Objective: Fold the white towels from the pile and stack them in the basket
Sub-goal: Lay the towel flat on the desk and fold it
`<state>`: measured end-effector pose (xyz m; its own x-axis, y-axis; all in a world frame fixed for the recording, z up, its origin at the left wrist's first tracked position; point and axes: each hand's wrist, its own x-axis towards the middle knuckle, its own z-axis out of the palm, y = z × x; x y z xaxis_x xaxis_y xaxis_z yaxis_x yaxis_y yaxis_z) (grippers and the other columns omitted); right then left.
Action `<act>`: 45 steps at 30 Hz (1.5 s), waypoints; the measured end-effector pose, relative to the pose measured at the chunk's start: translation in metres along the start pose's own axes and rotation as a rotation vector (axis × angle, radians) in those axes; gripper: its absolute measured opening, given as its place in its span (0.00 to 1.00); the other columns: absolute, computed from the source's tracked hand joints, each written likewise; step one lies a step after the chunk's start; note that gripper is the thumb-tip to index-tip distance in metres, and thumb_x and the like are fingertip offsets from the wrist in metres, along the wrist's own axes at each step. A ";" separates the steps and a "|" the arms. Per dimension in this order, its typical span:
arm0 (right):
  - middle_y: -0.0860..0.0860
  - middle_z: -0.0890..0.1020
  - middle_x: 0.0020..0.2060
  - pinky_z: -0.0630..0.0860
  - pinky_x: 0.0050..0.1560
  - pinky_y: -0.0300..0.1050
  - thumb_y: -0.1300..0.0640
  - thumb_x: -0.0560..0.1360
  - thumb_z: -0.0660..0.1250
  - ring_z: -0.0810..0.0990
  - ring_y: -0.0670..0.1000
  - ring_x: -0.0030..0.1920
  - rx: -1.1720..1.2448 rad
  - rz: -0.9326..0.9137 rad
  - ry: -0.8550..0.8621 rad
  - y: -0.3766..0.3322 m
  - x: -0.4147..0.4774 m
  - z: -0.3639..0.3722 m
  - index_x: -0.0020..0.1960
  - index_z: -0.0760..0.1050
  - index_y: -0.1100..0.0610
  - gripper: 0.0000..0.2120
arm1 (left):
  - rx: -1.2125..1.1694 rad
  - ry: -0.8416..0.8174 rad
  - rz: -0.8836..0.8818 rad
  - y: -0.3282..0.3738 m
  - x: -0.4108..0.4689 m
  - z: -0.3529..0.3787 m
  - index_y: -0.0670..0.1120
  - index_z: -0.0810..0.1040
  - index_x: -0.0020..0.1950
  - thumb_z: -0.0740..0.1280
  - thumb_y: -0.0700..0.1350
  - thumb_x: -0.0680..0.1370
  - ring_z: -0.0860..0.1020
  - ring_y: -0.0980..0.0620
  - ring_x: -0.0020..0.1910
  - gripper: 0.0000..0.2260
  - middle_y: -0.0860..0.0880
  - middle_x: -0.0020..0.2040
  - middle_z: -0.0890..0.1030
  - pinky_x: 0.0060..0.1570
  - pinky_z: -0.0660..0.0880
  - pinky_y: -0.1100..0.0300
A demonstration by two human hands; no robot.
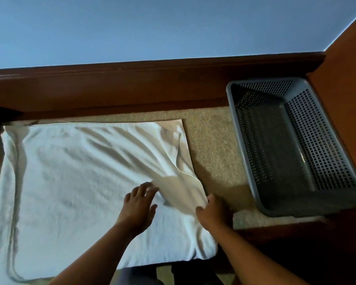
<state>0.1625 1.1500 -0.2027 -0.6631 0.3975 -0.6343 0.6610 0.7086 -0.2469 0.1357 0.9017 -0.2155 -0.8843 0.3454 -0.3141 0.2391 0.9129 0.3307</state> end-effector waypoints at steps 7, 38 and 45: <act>0.54 0.75 0.62 0.73 0.62 0.51 0.43 0.68 0.74 0.76 0.58 0.62 0.186 -0.128 0.000 -0.064 0.050 -0.015 0.69 0.67 0.53 0.34 | -0.033 0.086 -0.015 -0.019 0.018 -0.011 0.54 0.69 0.70 0.71 0.49 0.75 0.72 0.47 0.67 0.24 0.50 0.71 0.69 0.60 0.73 0.51; 0.60 0.76 0.67 0.73 0.63 0.48 0.41 0.74 0.71 0.76 0.60 0.67 0.168 -0.027 0.056 -0.135 0.102 -0.042 0.73 0.69 0.62 0.36 | -0.040 0.056 0.078 -0.035 0.086 -0.023 0.50 0.72 0.69 0.58 0.55 0.79 0.64 0.39 0.75 0.21 0.44 0.78 0.63 0.67 0.69 0.43; 0.57 0.82 0.58 0.76 0.51 0.44 0.41 0.74 0.70 0.82 0.59 0.57 0.075 0.063 -0.067 -0.053 0.032 -0.014 0.62 0.77 0.59 0.26 | -0.067 0.021 0.096 -0.002 0.004 0.005 0.53 0.72 0.70 0.61 0.55 0.79 0.60 0.45 0.77 0.20 0.47 0.79 0.61 0.68 0.67 0.46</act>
<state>0.1017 1.1336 -0.1992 -0.5962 0.3981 -0.6972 0.7264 0.6372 -0.2574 0.1334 0.9025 -0.2222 -0.8668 0.4256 -0.2600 0.2964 0.8589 0.4178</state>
